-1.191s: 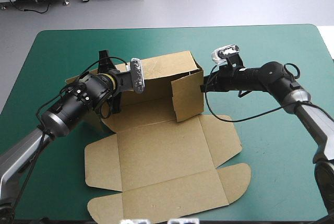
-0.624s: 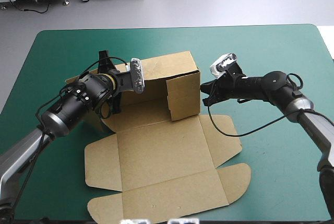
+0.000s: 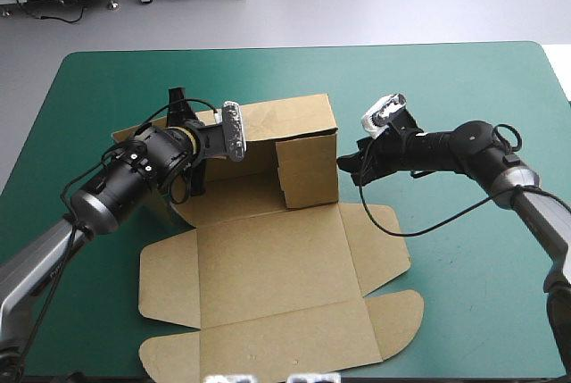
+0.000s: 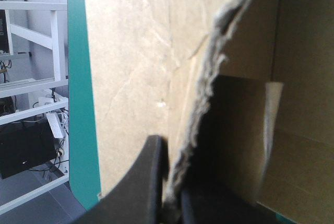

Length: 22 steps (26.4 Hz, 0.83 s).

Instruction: Fold the box

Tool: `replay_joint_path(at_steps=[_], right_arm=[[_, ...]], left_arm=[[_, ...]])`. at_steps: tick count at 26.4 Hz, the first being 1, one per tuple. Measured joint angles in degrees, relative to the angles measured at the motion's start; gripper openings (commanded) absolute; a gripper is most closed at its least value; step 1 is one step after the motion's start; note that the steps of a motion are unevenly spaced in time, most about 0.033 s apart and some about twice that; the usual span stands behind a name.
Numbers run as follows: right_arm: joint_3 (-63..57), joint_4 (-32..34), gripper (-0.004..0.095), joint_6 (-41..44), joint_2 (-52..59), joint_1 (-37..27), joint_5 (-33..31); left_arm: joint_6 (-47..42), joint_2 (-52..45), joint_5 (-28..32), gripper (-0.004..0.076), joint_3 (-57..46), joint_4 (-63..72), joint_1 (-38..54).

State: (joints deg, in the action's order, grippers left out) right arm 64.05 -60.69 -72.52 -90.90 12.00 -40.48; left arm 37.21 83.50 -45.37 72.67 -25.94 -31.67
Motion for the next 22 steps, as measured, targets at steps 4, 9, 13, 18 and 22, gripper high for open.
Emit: replay_joint_path(at_steps=[4,9,13,18,22], right_arm=[[0.04,0.06,0.0597,0.05,0.07,0.34,-3.72],[0.04,0.7,0.0597,0.17,0.39,0.78,-6.63],[0.04,-0.19,0.0597,-0.8,0.48,0.78,-4.47],[0.04,-1.56,0.0565,-2.83,0.48,2.89,0.98],[0.04,2.35,0.0549,0.11,0.54,9.07,11.19]], left_arm=[[-0.24,0.0,0.38,-0.0006,0.0,0.27,0.0],[-0.65,0.0,0.6,-0.0006,-0.01,0.33,0.0],[-0.77,0.0,0.64,-0.0006,-0.01,0.33,0.0],[-0.89,0.0,0.66,-0.0006,-0.01,0.33,0.0],[-4.24,0.0,1.54,-0.0006,-0.11,-0.79,0.0]])
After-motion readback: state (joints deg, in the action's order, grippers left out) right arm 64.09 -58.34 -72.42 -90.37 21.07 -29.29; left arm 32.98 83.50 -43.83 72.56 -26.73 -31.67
